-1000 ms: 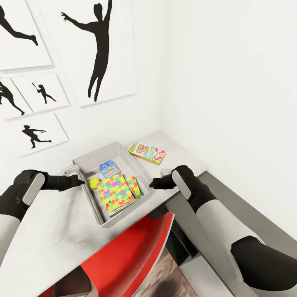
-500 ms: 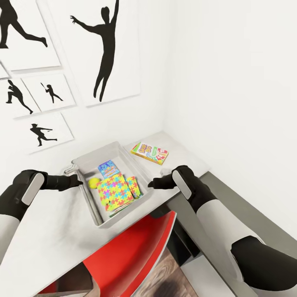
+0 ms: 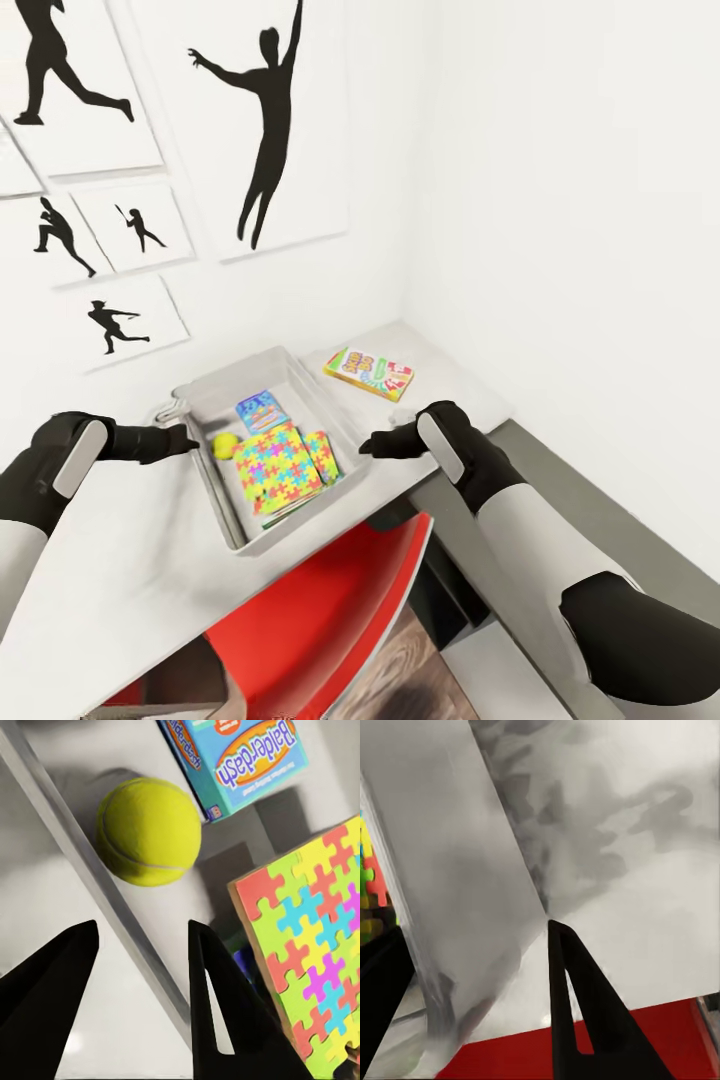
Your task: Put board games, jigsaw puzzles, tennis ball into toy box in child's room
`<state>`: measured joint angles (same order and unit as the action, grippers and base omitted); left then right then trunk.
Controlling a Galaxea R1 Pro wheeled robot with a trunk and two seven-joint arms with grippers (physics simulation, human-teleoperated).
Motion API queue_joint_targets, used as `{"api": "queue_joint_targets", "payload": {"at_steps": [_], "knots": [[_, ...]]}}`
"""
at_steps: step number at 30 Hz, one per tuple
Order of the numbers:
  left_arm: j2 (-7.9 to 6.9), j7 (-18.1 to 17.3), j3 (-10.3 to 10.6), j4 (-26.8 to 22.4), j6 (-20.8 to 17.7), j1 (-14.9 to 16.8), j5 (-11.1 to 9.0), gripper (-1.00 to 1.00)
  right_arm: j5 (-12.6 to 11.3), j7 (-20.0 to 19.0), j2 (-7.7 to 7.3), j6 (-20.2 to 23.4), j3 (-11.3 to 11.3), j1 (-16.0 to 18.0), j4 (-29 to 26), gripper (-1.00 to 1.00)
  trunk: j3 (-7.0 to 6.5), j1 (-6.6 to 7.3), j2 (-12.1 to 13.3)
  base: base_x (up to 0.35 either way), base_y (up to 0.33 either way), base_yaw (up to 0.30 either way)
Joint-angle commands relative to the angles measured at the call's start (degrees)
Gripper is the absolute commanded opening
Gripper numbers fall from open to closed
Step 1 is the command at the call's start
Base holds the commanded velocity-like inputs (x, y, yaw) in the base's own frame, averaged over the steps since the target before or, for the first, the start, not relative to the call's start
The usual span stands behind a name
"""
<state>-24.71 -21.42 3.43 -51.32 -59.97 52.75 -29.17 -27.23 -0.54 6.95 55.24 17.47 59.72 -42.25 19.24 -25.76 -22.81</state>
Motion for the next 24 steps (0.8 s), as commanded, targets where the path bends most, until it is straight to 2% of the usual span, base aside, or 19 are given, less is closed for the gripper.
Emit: {"api": "queue_joint_targets", "payload": {"at_steps": [1,9,24], "knots": [[-0.08,-0.47,0.08,-0.01,-0.03,0.07,1.51,-1.00,0.86,0.02,-0.02,0.22,0.09,0.05,-0.02,-1.00,0.02,-0.02,-0.11,-0.092,0.062,0.091],[-0.08,-0.47,0.14,-0.01,-0.03,0.07,1.48,-1.00,0.86,-0.05,-0.09,0.22,0.03,0.05,-0.02,-1.00,-0.43,-0.02,-0.11,-0.159,0.119,0.066],[-0.42,-0.50,0.00,-0.01,-0.03,0.07,1.44,-1.00,0.86,-0.05,0.07,0.22,-0.08,0.05,-0.10,-1.00,-0.45,-0.02,-0.11,-0.232,0.199,0.002]]}}
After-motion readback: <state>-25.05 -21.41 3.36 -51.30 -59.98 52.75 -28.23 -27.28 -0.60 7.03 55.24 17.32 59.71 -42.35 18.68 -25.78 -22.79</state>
